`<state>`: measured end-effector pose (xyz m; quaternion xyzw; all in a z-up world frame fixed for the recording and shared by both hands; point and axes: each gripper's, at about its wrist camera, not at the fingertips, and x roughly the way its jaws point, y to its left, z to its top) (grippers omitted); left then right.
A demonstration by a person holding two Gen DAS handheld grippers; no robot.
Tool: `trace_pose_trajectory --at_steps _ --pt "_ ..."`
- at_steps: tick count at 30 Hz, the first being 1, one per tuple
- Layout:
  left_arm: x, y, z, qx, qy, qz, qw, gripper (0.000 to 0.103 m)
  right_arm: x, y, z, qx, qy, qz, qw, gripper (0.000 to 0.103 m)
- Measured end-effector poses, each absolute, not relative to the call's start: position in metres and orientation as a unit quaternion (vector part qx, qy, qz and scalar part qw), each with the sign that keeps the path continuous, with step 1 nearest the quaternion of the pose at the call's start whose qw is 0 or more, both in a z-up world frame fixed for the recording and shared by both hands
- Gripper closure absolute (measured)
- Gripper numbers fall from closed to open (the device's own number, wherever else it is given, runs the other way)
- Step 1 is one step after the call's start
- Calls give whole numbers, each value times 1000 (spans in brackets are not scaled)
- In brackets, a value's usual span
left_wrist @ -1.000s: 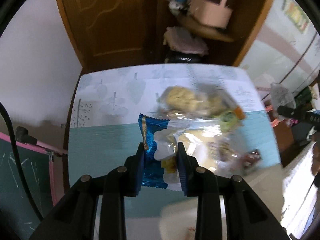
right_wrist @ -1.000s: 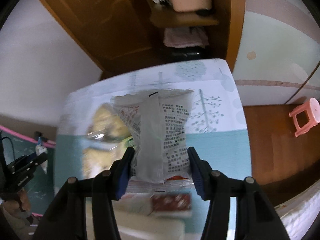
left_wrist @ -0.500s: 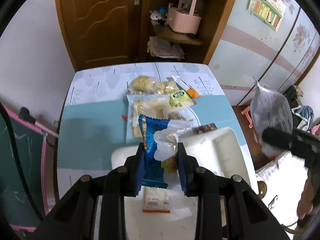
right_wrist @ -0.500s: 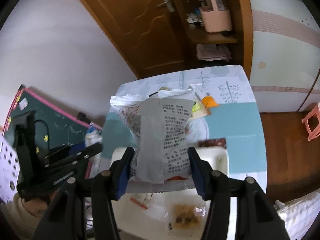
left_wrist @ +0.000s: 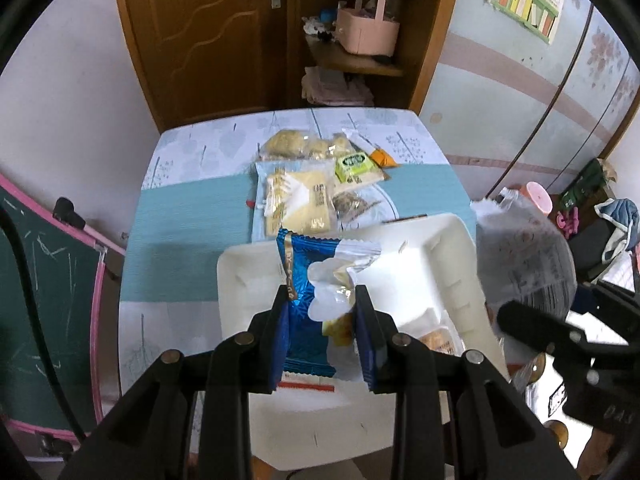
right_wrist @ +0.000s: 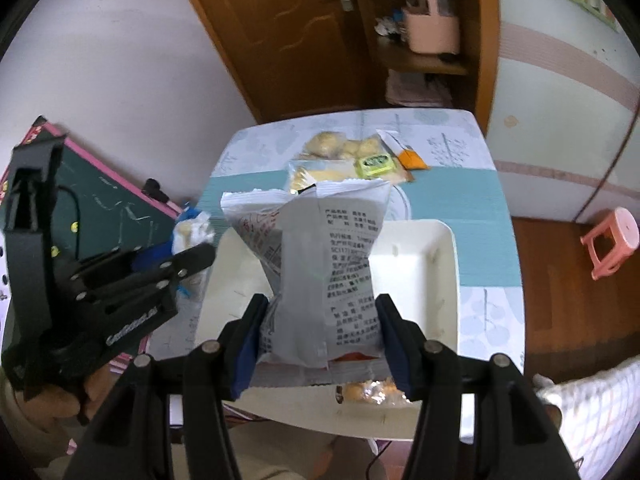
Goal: Organize snacks
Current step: 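Place the blue candy and white snack bag into the tray, open both tools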
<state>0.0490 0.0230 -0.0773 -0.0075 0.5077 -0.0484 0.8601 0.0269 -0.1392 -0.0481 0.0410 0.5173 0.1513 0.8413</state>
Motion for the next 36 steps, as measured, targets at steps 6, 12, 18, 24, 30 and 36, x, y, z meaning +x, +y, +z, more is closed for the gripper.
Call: trace_pose_trajectory --at_steps 6,12,18,24,30,36 --pt "42 21 -80 -2 512 -44 858 75 21 -140 -53 37 526 131 840 47" --pt "41 16 -85 0 525 -44 850 75 19 -134 -58 27 533 131 835 48" --pt "39 15 -88 4 528 -44 848 75 16 -131 -56 15 529 133 838 48" --pt "38 13 -89 8 531 -45 846 66 15 -130 -57 11 532 132 837 48" --pt "34 13 -85 17 520 -43 853 27 15 -128 -60 11 540 130 832 48" --pt "34 18 -85 7 526 -37 850 22 16 -128 -62 15 545 127 829 47"
